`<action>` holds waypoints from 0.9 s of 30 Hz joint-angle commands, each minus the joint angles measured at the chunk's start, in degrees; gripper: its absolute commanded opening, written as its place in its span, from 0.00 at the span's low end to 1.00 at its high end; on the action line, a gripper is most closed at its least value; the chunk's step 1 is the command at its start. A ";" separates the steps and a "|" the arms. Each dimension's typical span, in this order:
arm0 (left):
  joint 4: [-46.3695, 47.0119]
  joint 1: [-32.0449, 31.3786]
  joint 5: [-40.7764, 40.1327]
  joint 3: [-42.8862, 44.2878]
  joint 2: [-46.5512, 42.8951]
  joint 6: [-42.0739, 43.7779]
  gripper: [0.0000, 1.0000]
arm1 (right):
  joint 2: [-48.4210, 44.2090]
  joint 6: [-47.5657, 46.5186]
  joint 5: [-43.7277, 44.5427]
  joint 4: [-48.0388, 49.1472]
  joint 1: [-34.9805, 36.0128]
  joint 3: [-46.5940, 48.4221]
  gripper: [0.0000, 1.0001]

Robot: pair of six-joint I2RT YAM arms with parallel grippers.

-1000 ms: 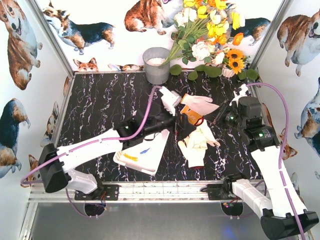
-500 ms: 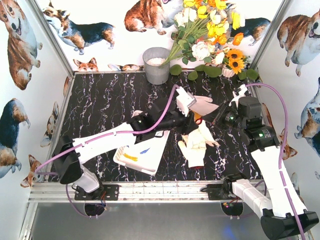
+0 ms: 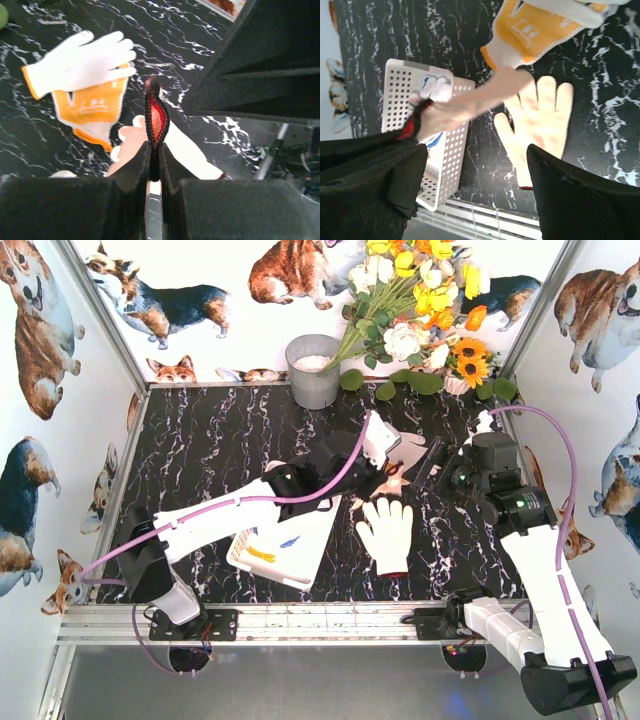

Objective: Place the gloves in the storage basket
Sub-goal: Place the glove on the glove.

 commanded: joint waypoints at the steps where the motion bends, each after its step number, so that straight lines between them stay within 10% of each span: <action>1: -1.37 -0.19 -5.46 4.81 2.57 7.94 0.00 | -0.85 -3.19 5.95 -1.46 0.16 3.87 0.83; 9: 5.95 -0.15 -2.55 2.32 5.71 19.39 0.00 | -4.66 -0.62 11.53 -1.47 0.16 1.38 0.82; 27: 12.23 -7.00 5.19 -11.25 8.23 14.09 0.00 | -7.65 14.06 7.27 -2.79 0.16 -11.88 0.83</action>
